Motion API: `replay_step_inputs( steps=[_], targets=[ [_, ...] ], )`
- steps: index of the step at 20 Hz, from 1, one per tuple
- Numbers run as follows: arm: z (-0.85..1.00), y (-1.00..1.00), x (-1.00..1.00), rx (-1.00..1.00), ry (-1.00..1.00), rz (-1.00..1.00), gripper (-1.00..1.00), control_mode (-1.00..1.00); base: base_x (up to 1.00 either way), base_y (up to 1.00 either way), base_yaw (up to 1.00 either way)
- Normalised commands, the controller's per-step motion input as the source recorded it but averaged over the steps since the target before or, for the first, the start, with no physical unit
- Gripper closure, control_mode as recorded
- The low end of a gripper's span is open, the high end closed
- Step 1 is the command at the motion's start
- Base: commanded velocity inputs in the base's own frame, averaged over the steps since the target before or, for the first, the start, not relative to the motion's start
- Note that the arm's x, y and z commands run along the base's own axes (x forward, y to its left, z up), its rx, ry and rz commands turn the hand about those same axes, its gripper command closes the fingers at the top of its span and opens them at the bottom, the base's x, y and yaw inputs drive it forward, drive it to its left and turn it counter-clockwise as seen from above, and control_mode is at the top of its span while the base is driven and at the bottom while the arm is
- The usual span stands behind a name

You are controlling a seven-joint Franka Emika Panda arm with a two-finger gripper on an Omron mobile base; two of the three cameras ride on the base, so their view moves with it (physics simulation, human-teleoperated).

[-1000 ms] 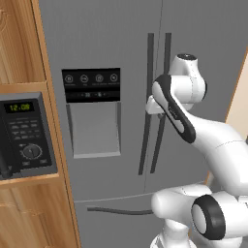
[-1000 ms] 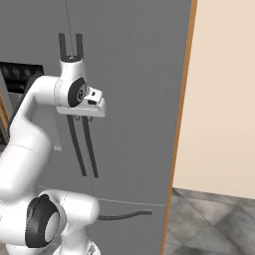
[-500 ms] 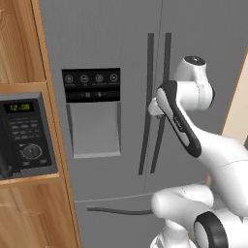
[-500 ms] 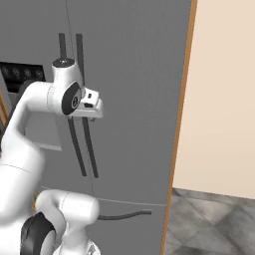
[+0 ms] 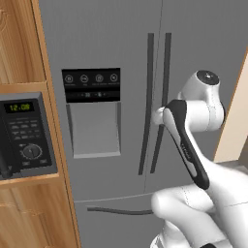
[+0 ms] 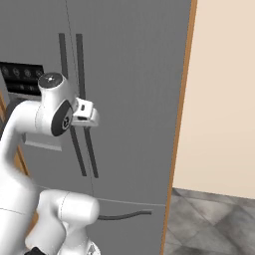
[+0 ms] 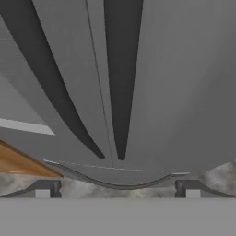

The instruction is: Retrieve the mango and peach from the fridge and place them into the bowl on the dining table.

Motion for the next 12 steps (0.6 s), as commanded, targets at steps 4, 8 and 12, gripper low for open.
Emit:
replay_step_inputs(
  steps=[4, 8, 12],
  targets=[
    [0.0, 0.0, -0.3, 0.0, -0.12, 0.0, -1.0, -1.0, 0.0, 0.0, 0.0],
    [0.0, 0.0, -0.17, 0.0, -0.19, 0.0, -1.0, -1.0, 0.0, 0.0, 0.0],
    [0.0, 0.0, -0.02, 0.0, -0.25, 0.0, -1.0, -1.0, 0.0, 0.0, 0.0]
  ],
)
